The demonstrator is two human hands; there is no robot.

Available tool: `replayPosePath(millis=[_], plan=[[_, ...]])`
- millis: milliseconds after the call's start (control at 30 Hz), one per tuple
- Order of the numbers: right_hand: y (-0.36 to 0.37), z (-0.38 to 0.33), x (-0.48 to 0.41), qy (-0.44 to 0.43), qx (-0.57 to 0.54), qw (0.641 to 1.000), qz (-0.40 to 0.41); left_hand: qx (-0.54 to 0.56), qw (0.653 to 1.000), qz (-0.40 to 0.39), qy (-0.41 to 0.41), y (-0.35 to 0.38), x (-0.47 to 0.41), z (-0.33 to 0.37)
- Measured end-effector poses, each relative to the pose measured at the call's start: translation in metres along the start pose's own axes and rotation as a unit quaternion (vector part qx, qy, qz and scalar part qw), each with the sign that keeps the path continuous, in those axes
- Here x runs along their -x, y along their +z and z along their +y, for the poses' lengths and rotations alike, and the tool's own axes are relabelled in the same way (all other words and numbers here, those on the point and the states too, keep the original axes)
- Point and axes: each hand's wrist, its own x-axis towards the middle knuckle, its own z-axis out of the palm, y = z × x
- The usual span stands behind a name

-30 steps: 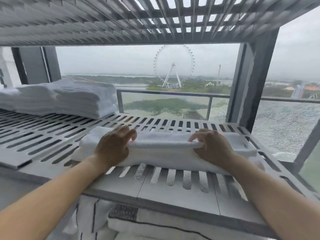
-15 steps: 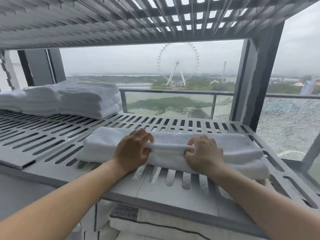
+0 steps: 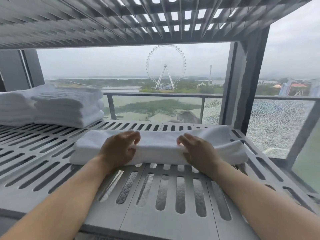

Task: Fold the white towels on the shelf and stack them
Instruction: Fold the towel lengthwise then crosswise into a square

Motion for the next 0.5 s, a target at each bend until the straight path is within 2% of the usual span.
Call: replayPosePath(millis=[67,167,300,433,500], plan=[[-0.004,-0.002,-0.001,-0.033,0.013,0.999,0.006,0.009,0.999,0.034,-0.005,-0.002,-0.001,0.001],[-0.008,-0.004,-0.001,-0.055,0.011,0.998,0.01,0.0,1.0,-0.019,-0.003,-0.001,-0.001,0.004],[-0.005,0.001,0.001,-0.028,-0.008,0.999,0.013,0.014,0.998,-0.06,0.026,-0.001,0.006,0.008],[0.005,0.009,0.002,0.009,-0.047,0.998,0.042,0.004,0.996,-0.066,0.068,0.001,0.009,0.014],[0.007,0.01,0.002,0.001,-0.051,0.998,0.039,-0.002,0.995,-0.077,0.061,0.004,0.009,0.014]])
